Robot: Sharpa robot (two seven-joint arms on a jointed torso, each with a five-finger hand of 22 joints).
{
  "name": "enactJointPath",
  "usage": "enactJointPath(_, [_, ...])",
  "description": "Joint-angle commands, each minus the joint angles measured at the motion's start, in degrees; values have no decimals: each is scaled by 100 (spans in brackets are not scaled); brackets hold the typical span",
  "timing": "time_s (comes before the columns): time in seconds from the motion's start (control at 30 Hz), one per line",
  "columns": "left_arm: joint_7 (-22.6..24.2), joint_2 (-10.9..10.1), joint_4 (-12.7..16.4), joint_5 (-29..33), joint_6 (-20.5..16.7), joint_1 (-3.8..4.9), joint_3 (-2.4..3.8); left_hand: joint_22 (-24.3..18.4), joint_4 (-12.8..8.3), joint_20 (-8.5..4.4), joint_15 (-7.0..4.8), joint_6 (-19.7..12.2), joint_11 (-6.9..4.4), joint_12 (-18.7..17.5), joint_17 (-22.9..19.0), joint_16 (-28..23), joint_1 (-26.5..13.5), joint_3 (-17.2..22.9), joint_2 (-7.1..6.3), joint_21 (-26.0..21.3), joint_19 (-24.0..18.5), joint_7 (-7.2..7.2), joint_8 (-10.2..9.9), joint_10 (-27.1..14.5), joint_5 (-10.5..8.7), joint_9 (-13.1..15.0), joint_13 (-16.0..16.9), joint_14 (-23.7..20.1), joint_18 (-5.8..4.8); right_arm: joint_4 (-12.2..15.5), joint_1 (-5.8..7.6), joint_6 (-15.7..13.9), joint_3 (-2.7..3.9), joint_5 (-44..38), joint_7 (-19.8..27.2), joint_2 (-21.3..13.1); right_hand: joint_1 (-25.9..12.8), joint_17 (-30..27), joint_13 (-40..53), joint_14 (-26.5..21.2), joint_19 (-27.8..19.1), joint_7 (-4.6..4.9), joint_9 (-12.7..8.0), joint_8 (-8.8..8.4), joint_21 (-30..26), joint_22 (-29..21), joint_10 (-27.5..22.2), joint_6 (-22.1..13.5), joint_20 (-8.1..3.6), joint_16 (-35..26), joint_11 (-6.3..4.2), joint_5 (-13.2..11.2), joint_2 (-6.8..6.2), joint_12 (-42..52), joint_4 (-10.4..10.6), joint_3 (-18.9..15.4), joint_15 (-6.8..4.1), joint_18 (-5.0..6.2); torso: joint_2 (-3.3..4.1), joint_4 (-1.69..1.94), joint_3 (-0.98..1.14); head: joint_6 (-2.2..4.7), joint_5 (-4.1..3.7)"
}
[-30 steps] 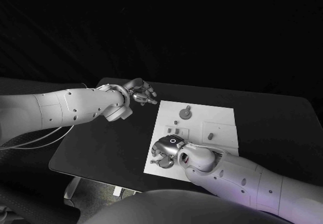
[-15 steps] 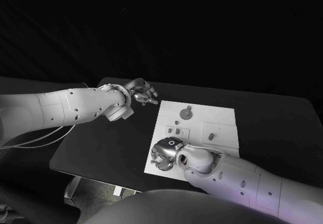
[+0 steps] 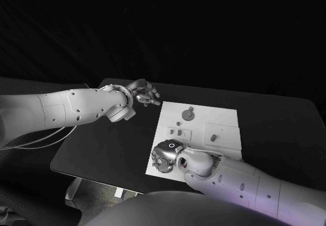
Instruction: Assemble the parts on the task board
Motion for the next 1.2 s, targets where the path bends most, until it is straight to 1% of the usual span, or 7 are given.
enactJointPath(0.03, [8,12,10,-10,-17,8,4,113,16,-17,-35,1,1,29,-10,20,-29,6,-33,-23,41,31,36,-49,22,9,-10,-15,232,-56,-36,116,-50,-170,-76,4,9,-4,-11,6,45,-13,11,40,19,11,27,51,-16,22,-51,-42,67,-5,-4,26,-35,23,2,1,-3,0,2])
enactJointPath(0.57, [-23,-1,41,-92,-32,9,4,114,4,-19,-36,-3,0,31,-10,22,-3,10,-28,-22,42,31,35,-47,22,9,-10,-15,233,-80,-43,361,-91,-418,-168,35,-21,-13,-28,9,38,-5,4,2,12,10,40,11,-16,6,-47,-25,41,-40,3,24,-45,23,0,-2,0,0,10])
enactJointPath(0.63, [-23,-1,41,-93,-34,9,4,114,3,-19,-36,-3,0,31,-10,23,-2,10,-29,-22,42,31,35,-47,22,9,-10,-15,233,-85,-43,412,-93,-435,-154,43,-49,-14,-30,15,45,-3,1,-8,13,9,48,16,-16,4,-45,123,36,-50,8,33,-45,23,0,-3,0,0,16])
enactJointPath(0.7, [-24,1,40,-93,-37,9,4,114,2,-19,-36,-4,0,31,-10,23,-1,10,-30,-22,42,31,35,-47,22,9,-10,-15,233,-81,-43,437,-94,-481,-160,45,-89,-13,-27,29,56,-8,2,-12,16,9,63,32,-17,9,-46,409,38,-53,10,45,-44,23,1,-3,0,0,24])
enactJointPath(0.83, [-21,1,42,-99,-39,9,4,115,0,-18,-36,-4,0,32,-11,23,2,9,-31,-22,42,31,35,-46,22,9,-11,-14,233,-68,-43,471,-96,-509,-135,44,-54,-15,-21,58,72,-13,12,-12,22,11,103,65,-33,14,-55,988,171,-57,-4,144,-41,23,0,-2,1,0,20])
enactJointPath(1.0, [-23,2,41,-104,-39,9,4,115,-2,-19,-36,-5,0,33,-11,24,6,10,-29,-22,43,31,35,-45,22,9,-11,-14,234,-69,-43,340,-97,-562,-113,39,92,-4,-11,88,76,-30,18,-6,29,18,144,112,-43,24,-70,1079,303,-50,-11,410,-33,23,-1,-2,-1,0,9])
enactJointPath(1.2, [-22,11,35,-108,-45,9,4,115,-4,-18,-36,-5,0,33,-11,25,9,9,-28,-21,44,31,35,-44,22,10,-11,-13,233,-54,-44,-1,-96,-589,-98,36,83,267,27,346,161,-88,45,45,98,45,267,247,-79,74,-128,1078,295,8,-16,511,-22,23,0,1,0,0,-3])
